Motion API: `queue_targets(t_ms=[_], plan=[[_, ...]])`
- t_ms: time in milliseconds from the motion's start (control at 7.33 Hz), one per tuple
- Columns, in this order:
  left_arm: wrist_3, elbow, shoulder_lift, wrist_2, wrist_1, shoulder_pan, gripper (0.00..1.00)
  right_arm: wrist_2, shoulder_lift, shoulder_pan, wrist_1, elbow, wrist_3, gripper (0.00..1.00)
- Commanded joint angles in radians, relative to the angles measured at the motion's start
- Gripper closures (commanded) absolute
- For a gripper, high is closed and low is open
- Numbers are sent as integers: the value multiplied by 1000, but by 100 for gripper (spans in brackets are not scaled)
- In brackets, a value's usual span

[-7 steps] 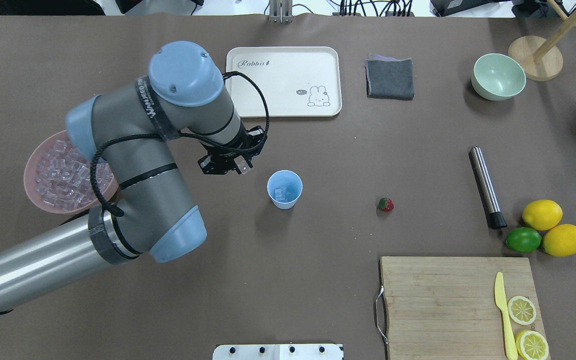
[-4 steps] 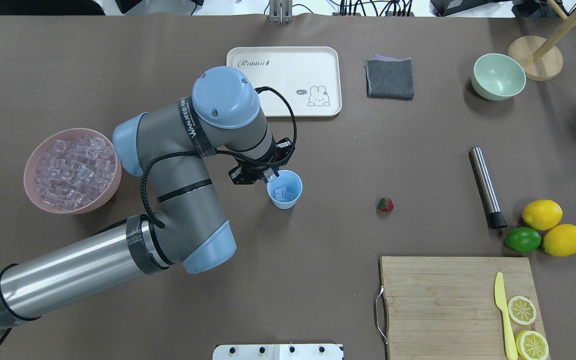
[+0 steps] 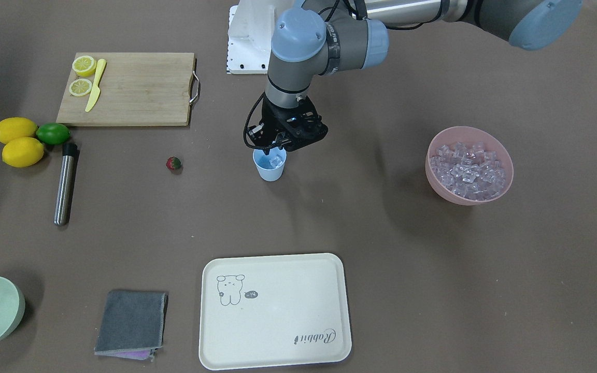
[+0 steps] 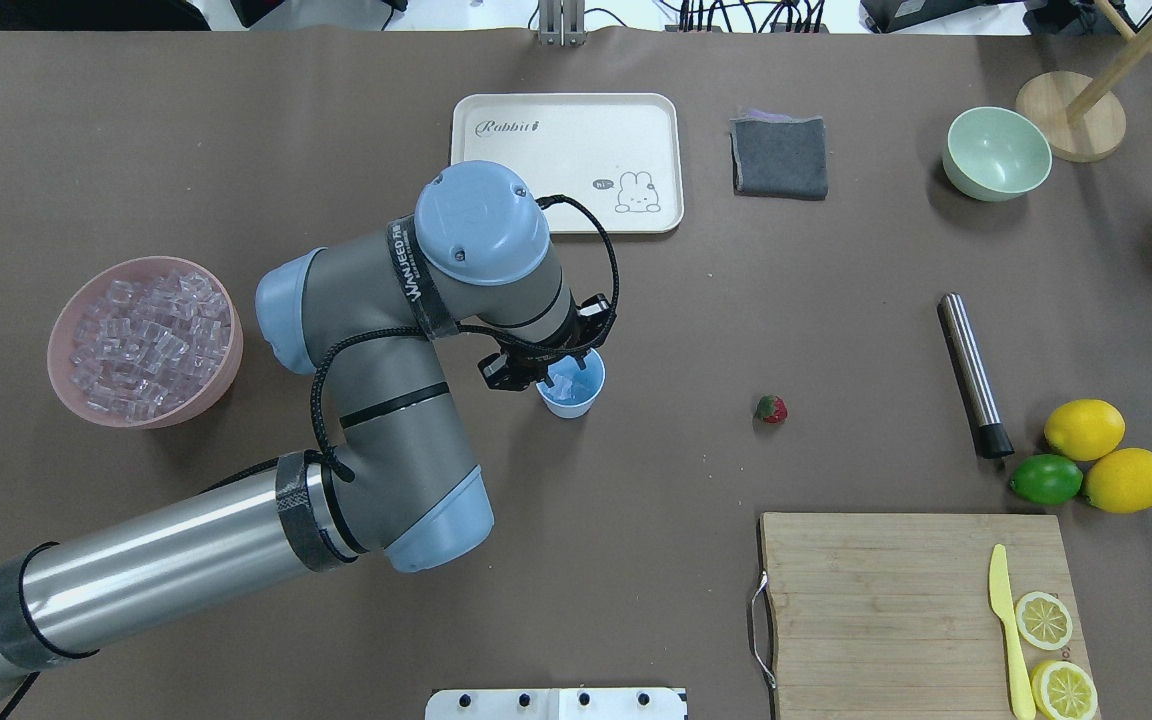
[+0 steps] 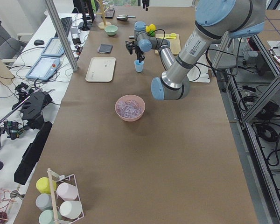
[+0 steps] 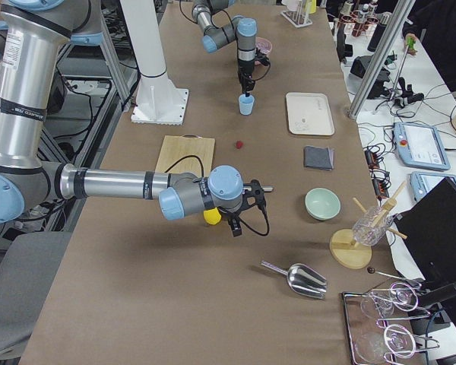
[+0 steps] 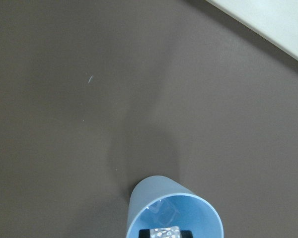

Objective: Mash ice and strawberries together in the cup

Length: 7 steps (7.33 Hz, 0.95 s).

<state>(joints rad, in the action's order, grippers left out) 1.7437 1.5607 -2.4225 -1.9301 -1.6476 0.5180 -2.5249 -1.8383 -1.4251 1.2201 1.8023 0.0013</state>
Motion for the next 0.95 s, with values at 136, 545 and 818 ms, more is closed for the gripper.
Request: queue_targets(t_ms=[136, 545, 818], plan=[[-10, 28, 0, 2, 0, 25, 2, -2, 37, 55, -1, 43, 136, 0], [-233, 235, 185, -96, 88, 149, 2, 11, 158, 216, -2, 133, 465, 0], [-422, 318, 300, -101, 147, 216, 2, 166, 246, 428, -184, 146, 822, 0]])
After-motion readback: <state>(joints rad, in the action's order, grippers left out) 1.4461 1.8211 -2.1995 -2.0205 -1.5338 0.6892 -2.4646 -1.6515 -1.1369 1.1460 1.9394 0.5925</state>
